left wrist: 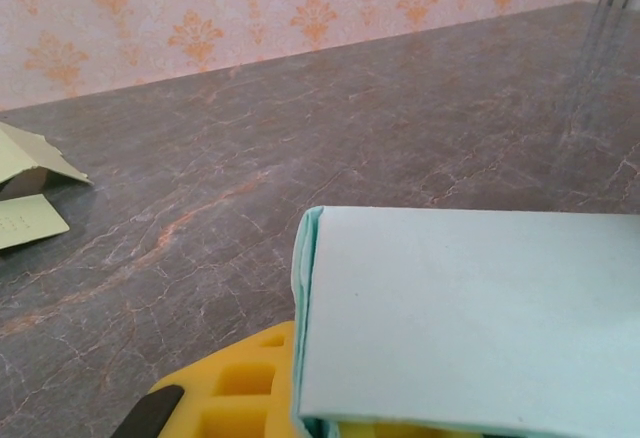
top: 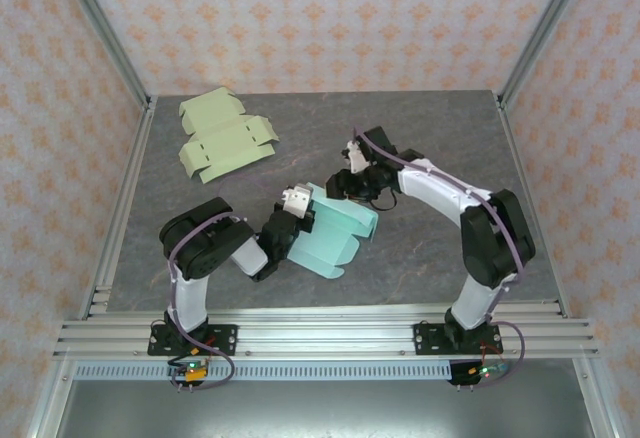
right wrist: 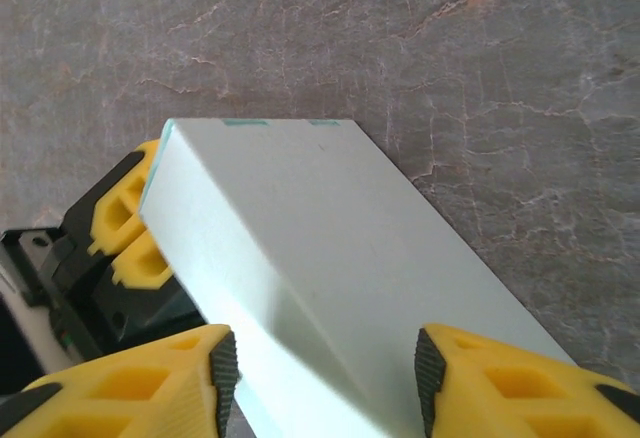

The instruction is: Fold the paper box

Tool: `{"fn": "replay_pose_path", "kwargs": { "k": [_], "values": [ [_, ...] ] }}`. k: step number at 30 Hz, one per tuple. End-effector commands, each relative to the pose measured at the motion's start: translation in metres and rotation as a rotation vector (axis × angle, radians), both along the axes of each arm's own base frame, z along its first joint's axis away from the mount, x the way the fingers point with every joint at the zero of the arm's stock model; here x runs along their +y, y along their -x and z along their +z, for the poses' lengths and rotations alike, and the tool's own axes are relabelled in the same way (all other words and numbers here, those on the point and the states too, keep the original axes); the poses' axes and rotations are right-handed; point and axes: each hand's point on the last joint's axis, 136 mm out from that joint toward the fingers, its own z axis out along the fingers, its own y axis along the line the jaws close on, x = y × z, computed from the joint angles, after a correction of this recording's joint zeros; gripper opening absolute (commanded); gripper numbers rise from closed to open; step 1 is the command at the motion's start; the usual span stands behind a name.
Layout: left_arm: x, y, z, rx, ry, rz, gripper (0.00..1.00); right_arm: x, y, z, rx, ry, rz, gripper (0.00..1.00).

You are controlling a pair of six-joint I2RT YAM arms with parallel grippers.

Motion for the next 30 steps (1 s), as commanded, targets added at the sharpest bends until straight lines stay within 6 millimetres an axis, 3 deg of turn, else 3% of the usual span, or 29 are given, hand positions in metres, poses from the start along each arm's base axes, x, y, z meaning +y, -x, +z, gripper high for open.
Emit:
{"fn": "replay_pose_path", "kwargs": {
  "k": [1, 4, 8, 10, 16, 19, 23, 28, 30],
  "values": [
    [0.013, 0.000, -0.027, 0.068, -0.069, 0.047, 0.09, -0.015, 0.008, 0.025, -0.035, -0.038, 0.003, 0.54],
    [0.007, 0.001, -0.028, 0.078, -0.055, 0.005, 0.27, -0.023, 0.008, 0.022, -0.028, -0.024, 0.003, 0.54],
    [0.000, -0.002, -0.031, 0.099, -0.030, -0.033, 0.32, -0.021, 0.010, 0.004, 0.024, -0.009, 0.018, 0.51],
    [0.001, -0.006, -0.033, 0.101, -0.029, -0.027, 0.29, -0.022, 0.008, -0.003, 0.029, 0.011, 0.021, 0.51],
    [0.004, -0.013, -0.036, 0.100, -0.016, -0.007, 0.03, -0.022, 0.012, -0.013, 0.048, 0.063, 0.052, 0.48],
    [0.009, -0.015, -0.038, 0.107, -0.024, 0.024, 0.00, -0.020, 0.015, -0.018, 0.049, 0.095, 0.055, 0.48],
    [0.022, -0.015, -0.039, 0.116, -0.038, 0.074, 0.00, -0.024, 0.007, 0.005, -0.030, 0.073, -0.018, 0.53],
    [0.041, -0.016, -0.038, 0.155, 0.046, 0.116, 0.00, -0.045, -0.004, 0.059, -0.366, 0.010, -0.095, 0.57],
    [0.044, -0.016, -0.035, 0.164, 0.063, 0.121, 0.00, -0.059, -0.004, 0.066, -0.533, 0.022, -0.081, 0.59]
  ]
}}
